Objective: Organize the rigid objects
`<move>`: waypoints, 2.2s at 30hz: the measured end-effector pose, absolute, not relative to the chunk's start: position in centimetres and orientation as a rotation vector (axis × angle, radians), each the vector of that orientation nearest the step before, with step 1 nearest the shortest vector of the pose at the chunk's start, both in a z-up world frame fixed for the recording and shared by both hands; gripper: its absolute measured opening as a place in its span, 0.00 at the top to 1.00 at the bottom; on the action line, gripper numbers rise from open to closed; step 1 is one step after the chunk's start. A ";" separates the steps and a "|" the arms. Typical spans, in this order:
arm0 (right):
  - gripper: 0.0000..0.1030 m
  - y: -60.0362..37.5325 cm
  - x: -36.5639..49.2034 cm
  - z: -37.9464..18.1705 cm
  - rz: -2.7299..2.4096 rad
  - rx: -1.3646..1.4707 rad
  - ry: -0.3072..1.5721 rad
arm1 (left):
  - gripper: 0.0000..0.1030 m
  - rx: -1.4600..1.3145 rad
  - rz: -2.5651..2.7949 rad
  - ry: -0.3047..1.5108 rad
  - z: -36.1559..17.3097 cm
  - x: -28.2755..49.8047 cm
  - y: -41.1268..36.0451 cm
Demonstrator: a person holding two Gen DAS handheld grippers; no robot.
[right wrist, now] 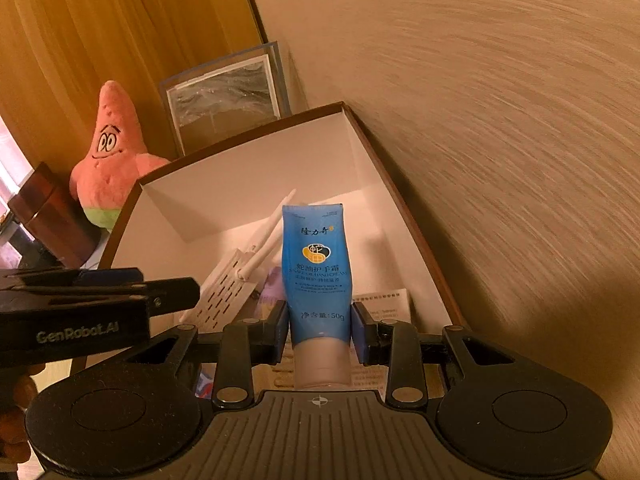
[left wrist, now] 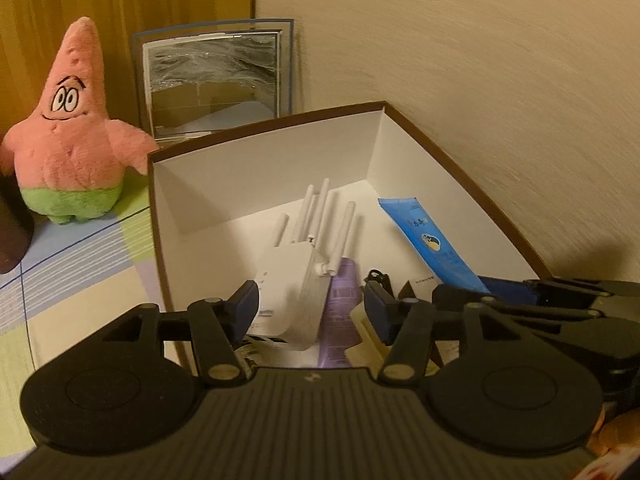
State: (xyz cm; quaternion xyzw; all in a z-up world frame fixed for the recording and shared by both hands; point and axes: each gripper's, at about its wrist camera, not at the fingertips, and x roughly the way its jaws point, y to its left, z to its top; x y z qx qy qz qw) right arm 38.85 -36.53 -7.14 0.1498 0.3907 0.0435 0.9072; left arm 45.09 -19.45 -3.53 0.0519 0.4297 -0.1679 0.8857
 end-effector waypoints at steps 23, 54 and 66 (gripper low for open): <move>0.42 -35.9 36.9 -5.3 0.121 0.313 0.767 | 0.32 0.105 -0.327 0.831 -1.7 43.0 -17.6; 0.41 -31.8 22.8 -0.5 0.169 0.289 0.706 | 0.27 0.136 -0.189 0.734 3.4 23.9 -9.2; 0.40 -26.7 16.0 -0.4 0.274 0.247 0.761 | 0.27 0.075 -0.088 0.785 3.3 15.0 -3.1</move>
